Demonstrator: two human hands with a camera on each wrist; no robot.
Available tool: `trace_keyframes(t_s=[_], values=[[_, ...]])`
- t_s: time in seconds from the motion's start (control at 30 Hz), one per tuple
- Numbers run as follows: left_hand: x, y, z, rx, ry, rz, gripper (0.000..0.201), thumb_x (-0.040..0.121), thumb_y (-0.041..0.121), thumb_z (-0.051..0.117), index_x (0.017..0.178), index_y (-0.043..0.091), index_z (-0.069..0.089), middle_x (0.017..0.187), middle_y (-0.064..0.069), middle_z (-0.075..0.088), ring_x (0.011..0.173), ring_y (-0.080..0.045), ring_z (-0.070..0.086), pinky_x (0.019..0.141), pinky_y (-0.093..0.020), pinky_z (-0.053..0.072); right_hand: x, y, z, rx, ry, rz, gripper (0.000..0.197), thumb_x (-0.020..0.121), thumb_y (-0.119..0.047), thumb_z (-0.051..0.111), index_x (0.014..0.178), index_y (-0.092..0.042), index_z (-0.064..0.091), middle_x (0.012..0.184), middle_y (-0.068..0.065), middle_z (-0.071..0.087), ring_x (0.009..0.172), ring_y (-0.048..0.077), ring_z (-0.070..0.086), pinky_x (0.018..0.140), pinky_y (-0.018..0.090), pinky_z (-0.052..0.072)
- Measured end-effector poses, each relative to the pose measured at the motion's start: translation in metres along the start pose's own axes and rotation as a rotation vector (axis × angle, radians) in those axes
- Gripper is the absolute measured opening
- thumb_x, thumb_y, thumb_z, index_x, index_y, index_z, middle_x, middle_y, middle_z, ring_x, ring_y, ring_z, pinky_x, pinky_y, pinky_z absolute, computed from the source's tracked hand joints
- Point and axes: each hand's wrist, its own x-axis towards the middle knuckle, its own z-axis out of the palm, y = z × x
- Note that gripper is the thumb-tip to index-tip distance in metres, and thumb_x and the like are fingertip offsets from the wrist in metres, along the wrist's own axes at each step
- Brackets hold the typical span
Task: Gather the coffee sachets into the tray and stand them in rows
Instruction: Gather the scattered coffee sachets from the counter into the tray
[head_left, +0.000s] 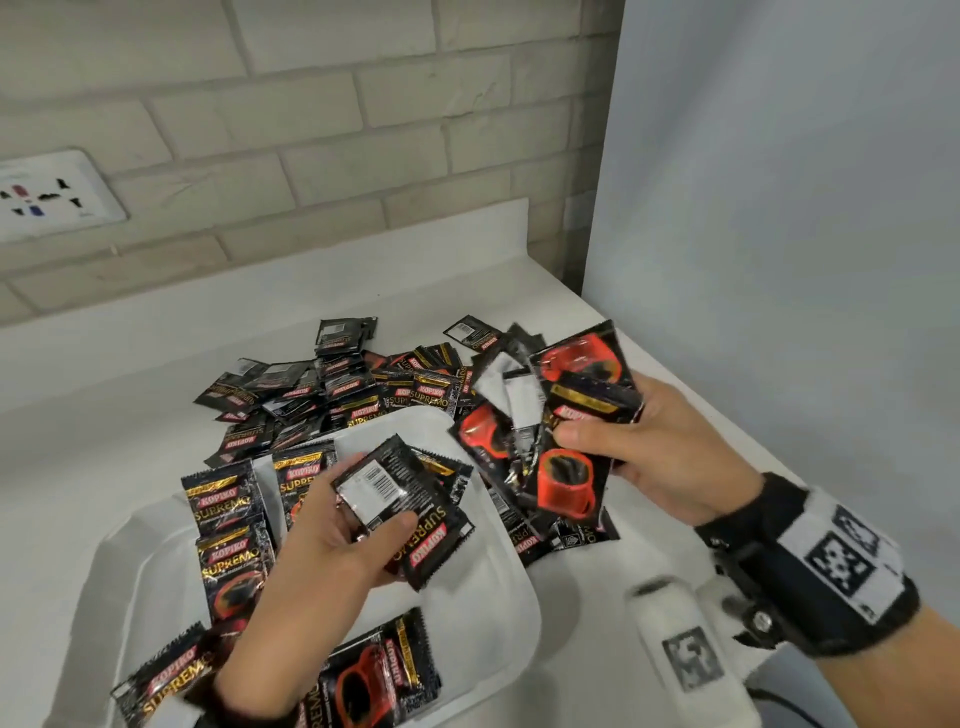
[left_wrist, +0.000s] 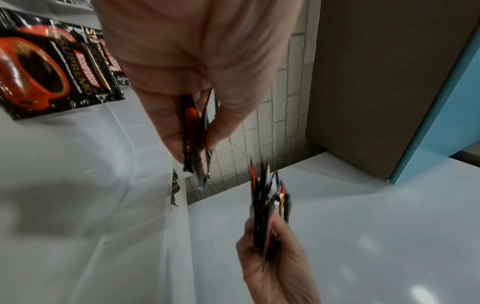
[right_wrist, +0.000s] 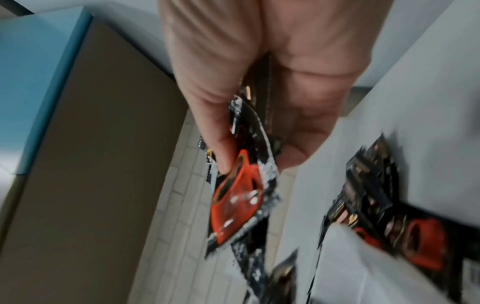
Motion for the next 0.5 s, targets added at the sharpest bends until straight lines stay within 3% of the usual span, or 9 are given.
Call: trace_keyframes(t_s=[0.1,0.17,0.2,0.23,0.27,0.3,0.37,0.4,0.5], values=[[-0.001,0.001,0.007,-0.023,0.009,-0.005,0.057,0.085,-0.002,0.058,0.125,0.033,0.037,0.069,0.002,0.07,0.066,-0.015,0.07,0.053,-0.022,0.054,0.0,0.001,0.024,-0.053,-0.077,-0.014,0.046,0.063,-0.001,0.077,0.099,-0.026,0.063,0.096,0.004,0.071,0.089,0.02,0.068,0.082,0.033,0.055],[0.0,0.006,0.014,-0.06,0.011,-0.044,0.053,0.089,-0.003,0.053,0.124,0.034,0.038,0.067,0.005,0.068,0.064,-0.017,0.068,0.054,-0.026,0.055,0.001,0.004,0.038,-0.15,-0.1,-0.018,0.048,0.071,0.0,0.075,0.106,-0.026,0.054,0.1,-0.002,0.066,0.09,0.011,0.065,0.085,0.028,0.052],[0.003,0.01,0.015,-0.11,0.007,-0.072,0.057,0.082,-0.003,0.058,0.125,0.03,0.041,0.075,0.002,0.07,0.067,-0.02,0.066,0.049,-0.028,0.054,0.001,0.005,0.044,-0.203,-0.098,-0.019,0.048,0.073,-0.002,0.073,0.106,-0.027,0.049,0.099,-0.006,0.062,0.088,0.004,0.063,0.084,0.023,0.05],[0.008,0.012,0.015,-0.165,0.009,-0.105,0.071,0.063,0.003,0.069,0.126,0.025,0.045,0.088,-0.004,0.07,0.073,-0.024,0.063,0.042,-0.032,0.053,0.001,0.006,0.05,-0.24,-0.099,-0.017,0.049,0.074,-0.003,0.072,0.106,-0.029,0.044,0.099,-0.011,0.058,0.084,-0.003,0.061,0.081,0.016,0.048],[0.01,0.011,0.011,-0.219,-0.021,-0.106,0.09,0.037,0.007,0.07,0.124,0.019,0.051,0.096,-0.009,0.067,0.077,-0.028,0.06,0.037,-0.033,0.051,0.001,0.006,0.054,-0.254,-0.106,-0.018,0.052,0.075,-0.003,0.071,0.109,-0.028,0.041,0.099,-0.013,0.055,0.08,-0.009,0.059,0.075,0.01,0.046],[0.01,0.014,0.01,-0.277,-0.038,-0.097,0.088,0.027,0.01,0.061,0.115,0.016,0.057,0.093,-0.011,0.065,0.077,-0.03,0.057,0.036,-0.036,0.05,0.002,0.007,0.059,-0.258,-0.126,-0.014,0.055,0.076,-0.002,0.07,0.112,-0.027,0.038,0.1,-0.013,0.053,0.077,-0.012,0.059,0.07,0.007,0.045],[0.012,0.019,0.012,-0.37,-0.033,-0.078,0.066,0.031,0.006,0.054,0.097,0.017,0.058,0.075,-0.008,0.066,0.068,-0.029,0.059,0.043,-0.04,0.051,0.001,0.008,0.066,-0.307,-0.196,-0.002,0.059,0.078,-0.004,0.069,0.117,-0.028,0.033,0.104,-0.012,0.052,0.079,-0.008,0.059,0.069,0.007,0.047],[0.006,0.022,0.012,-0.374,-0.034,-0.077,0.063,0.039,0.006,0.058,0.102,0.017,0.054,0.074,-0.006,0.068,0.067,-0.027,0.062,0.05,-0.04,0.053,0.0,0.009,0.07,-0.35,-0.239,-0.001,0.059,0.079,-0.007,0.07,0.117,-0.03,0.032,0.105,-0.012,0.052,0.083,-0.005,0.059,0.073,0.009,0.048],[-0.008,0.012,0.007,-0.21,-0.007,0.033,0.069,0.061,0.015,0.083,0.118,0.026,0.046,0.099,-0.003,0.072,0.089,-0.021,0.069,0.065,-0.031,0.058,-0.002,0.016,0.083,-0.463,-0.317,-0.057,0.063,0.076,-0.015,0.073,0.123,-0.028,0.032,0.112,-0.005,0.052,0.101,0.006,0.055,0.09,0.022,0.048]])
